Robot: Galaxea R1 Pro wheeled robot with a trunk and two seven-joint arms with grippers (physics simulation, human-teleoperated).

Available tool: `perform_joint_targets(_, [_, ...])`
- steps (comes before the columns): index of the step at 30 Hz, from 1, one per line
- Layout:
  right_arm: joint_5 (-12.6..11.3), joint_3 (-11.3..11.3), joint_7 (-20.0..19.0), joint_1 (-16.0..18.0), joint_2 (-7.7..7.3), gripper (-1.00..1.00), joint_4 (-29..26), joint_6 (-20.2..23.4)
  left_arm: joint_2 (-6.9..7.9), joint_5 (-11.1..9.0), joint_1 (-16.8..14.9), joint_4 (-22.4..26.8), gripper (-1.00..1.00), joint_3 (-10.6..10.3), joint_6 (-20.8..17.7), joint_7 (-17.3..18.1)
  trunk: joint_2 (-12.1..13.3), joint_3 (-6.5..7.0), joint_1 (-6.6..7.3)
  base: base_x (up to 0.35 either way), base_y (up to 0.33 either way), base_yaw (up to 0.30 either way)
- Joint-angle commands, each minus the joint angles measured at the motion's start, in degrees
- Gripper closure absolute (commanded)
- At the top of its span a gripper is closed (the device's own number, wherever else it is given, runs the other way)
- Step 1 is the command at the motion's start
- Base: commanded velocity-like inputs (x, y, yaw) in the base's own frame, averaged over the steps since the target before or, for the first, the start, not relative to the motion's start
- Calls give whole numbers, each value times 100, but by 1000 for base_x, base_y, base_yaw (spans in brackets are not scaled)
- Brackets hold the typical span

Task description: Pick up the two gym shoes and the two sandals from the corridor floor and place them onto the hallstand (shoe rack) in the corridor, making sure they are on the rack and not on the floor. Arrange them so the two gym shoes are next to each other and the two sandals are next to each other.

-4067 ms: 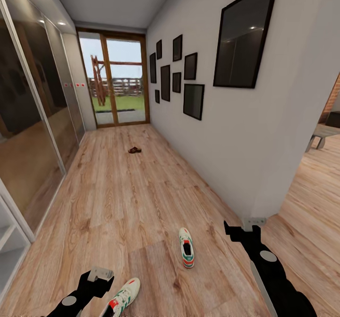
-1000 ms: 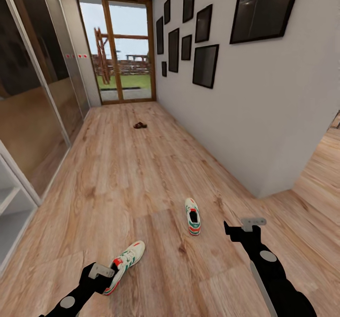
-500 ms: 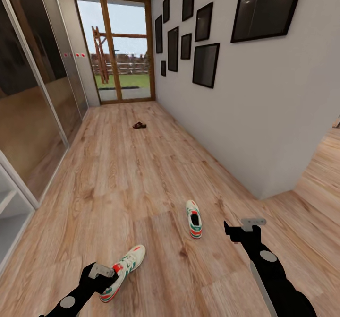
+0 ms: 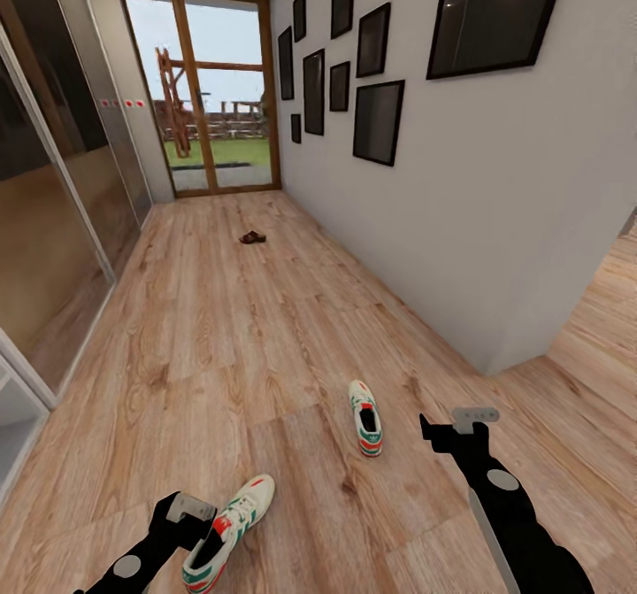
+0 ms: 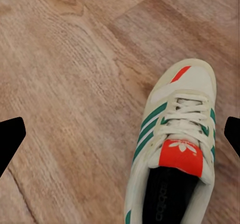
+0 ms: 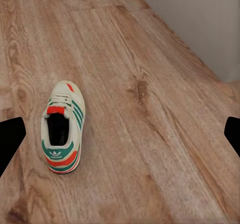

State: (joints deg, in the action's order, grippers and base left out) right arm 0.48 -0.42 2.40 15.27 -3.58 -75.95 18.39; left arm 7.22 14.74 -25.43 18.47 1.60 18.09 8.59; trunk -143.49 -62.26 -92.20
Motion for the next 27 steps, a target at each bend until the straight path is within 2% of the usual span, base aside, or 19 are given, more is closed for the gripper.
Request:
perform_joint_targets(1, [5,6,20,2,-2,-100,-8,33,0,28,-3,-1,-100,17,19,20,-2,-5,1,5,7,-34])
perform_joint_targets(5, [5,6,23,2,-2,-100,-8,33,-1,28,-5,-1,-100,16,19,20,-2,-5,1,3,4,-18])
perform_joint_targets(9, [4,6,24,2,5,-100,-15,33,-4,29,0,-1,-100,1,19,20,-7,-96,-9,0,0,-2])
perform_joint_targets(27, [-3,6,24,2,7,-100,-17,33,-1,29,3,-1,-100,-89,25,20,-31,-619,-56,0,0,0])
